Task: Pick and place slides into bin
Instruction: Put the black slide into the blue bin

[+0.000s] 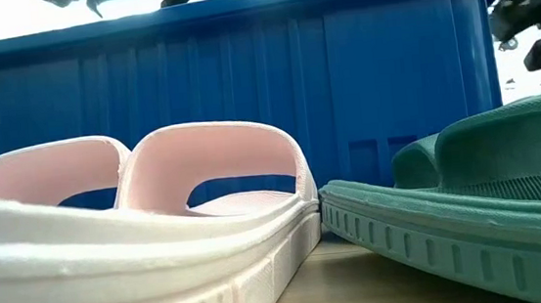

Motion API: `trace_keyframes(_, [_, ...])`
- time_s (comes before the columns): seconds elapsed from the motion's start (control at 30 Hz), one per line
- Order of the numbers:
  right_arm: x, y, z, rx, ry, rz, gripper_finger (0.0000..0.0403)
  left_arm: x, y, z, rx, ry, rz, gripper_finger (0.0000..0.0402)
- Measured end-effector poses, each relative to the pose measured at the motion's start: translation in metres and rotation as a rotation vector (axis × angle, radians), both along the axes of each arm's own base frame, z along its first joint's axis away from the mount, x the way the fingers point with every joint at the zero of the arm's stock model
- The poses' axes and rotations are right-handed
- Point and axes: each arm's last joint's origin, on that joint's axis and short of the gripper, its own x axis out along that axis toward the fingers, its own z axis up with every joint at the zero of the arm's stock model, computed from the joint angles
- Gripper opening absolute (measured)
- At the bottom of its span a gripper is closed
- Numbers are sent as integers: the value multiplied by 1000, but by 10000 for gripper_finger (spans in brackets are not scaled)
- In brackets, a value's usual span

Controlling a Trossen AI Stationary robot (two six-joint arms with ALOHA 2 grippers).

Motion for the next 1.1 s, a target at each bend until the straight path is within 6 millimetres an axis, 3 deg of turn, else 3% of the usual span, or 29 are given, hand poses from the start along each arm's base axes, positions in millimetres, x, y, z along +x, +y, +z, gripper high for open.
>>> trace_keyframes(0.1, [5,-5,-4,-184,38,2,241,0,0,0,-1,0,0,217])
trace_keyframes(0.17, [7,-6,-7,-218,29,32,254,0,0,0,-2,0,0,217])
trace_keyframes(0.37, [16,-1,-21,-137,19,139,271,0,0,0,-2,0,-1,217])
trace_keyframes(0.57, [18,2,-44,-19,37,187,264,0,0,0,-2,0,0,217])
trace_keyframes(0.7, [16,5,-48,75,32,219,258,0,0,0,-2,0,-1,217])
trace_keyframes(0.87, [12,4,-43,72,5,231,227,0,0,0,-2,0,0,217])
trace_keyframes(1.1, [7,4,-53,70,77,181,138,0,0,0,-2,0,-1,217])
